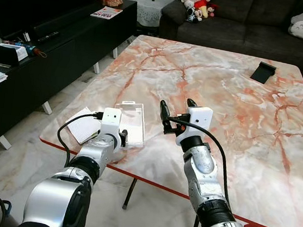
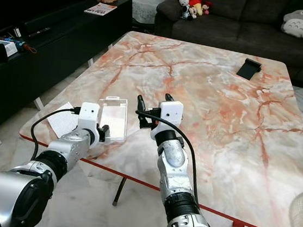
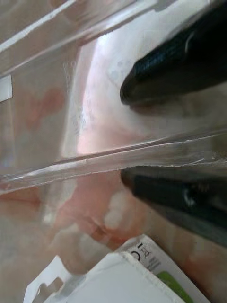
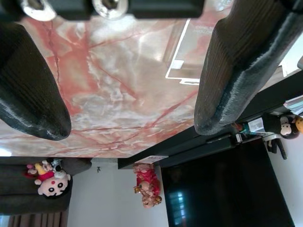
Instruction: Picking trash to rubbish bin
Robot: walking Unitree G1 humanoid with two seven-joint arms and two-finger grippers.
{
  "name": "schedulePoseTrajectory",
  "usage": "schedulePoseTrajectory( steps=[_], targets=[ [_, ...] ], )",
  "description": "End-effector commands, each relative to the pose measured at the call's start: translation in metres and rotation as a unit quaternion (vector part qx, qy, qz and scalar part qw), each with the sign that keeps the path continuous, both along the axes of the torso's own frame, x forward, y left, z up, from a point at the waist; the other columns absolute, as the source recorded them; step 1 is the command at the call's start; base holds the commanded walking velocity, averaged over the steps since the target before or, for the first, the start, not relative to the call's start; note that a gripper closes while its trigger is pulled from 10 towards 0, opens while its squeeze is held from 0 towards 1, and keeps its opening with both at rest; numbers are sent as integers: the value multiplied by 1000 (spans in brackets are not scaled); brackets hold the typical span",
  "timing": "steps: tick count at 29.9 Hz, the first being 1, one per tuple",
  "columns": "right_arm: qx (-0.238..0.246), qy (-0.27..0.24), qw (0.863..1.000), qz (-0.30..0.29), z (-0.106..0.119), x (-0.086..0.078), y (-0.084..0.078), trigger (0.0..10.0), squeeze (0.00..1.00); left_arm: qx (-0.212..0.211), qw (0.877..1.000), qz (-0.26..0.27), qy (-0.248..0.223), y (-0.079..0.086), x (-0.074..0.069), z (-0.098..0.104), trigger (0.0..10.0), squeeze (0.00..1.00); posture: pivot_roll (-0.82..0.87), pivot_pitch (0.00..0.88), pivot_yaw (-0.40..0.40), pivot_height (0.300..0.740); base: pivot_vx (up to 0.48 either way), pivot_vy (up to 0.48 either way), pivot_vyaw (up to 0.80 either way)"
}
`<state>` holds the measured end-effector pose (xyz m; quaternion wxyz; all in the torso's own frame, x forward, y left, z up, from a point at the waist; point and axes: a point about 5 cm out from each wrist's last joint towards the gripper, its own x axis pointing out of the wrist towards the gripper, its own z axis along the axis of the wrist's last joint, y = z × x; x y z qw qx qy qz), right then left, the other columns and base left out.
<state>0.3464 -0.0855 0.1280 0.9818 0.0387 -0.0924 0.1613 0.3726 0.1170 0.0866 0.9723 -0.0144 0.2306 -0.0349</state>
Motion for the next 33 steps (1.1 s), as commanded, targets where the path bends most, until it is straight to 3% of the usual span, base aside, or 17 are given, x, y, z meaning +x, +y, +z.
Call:
schedulePoseTrajectory(
  steps=[1,13,16,18,20,22,25,26,27,28,29,33],
  targets=[
    [-2,-3,1000,3,4,1,2,10000,0,-7,999,1,31,1,-7,-13,0,0,-86,25,27,740,0,0,0],
    [-3,-1,1000,4,4,2,2,10000,0,-7,1000,0,23,0,-7,-12,0,0,-84,24,28,740,0,0,0],
    [-3,0,1000,2,4,2,2,10000,0,-16,998,0,-56,-3,1,6,0,0,-84,24,29,740,0,0,0],
    [-3,0,1000,2,4,2,2,10000,0,-14,997,3,-75,-2,3,11,0,0,-84,24,29,740,0,0,0],
    [-1,-2,1000,-4,5,3,1,10000,0,-6,992,8,-127,0,7,24,0,0,-82,24,30,740,0,0,0],
    [0,-3,1000,-6,6,3,1,10000,0,-1,989,9,-144,1,9,29,0,0,-80,22,32,740,0,0,0],
    [7,-16,1000,-17,12,5,-1,10000,0,-7,978,23,-206,4,12,47,0,0,-80,22,32,740,0,0,0],
    [15,-22,999,-23,15,6,-3,10000,0,4,972,27,-232,6,13,52,2784,0,-81,18,34,740,0,0,0],
    [18,-26,999,-26,17,6,-4,10000,0,6,970,28,-240,7,12,54,9059,0,-81,18,34,740,0,0,0],
    [18,-26,999,-26,17,6,-4,10000,0,6,970,28,-240,7,12,54,9059,0,-81,18,34,740,0,0,0],
    [20,-29,999,-29,19,7,-5,10000,0,10,968,27,-251,7,12,56,10000,0,-81,18,34,740,0,0,0],
    [32,-46,997,-47,26,8,-10,10000,0,19,953,24,-303,9,10,65,10000,0,-81,13,36,740,0,0,0]
  ],
)
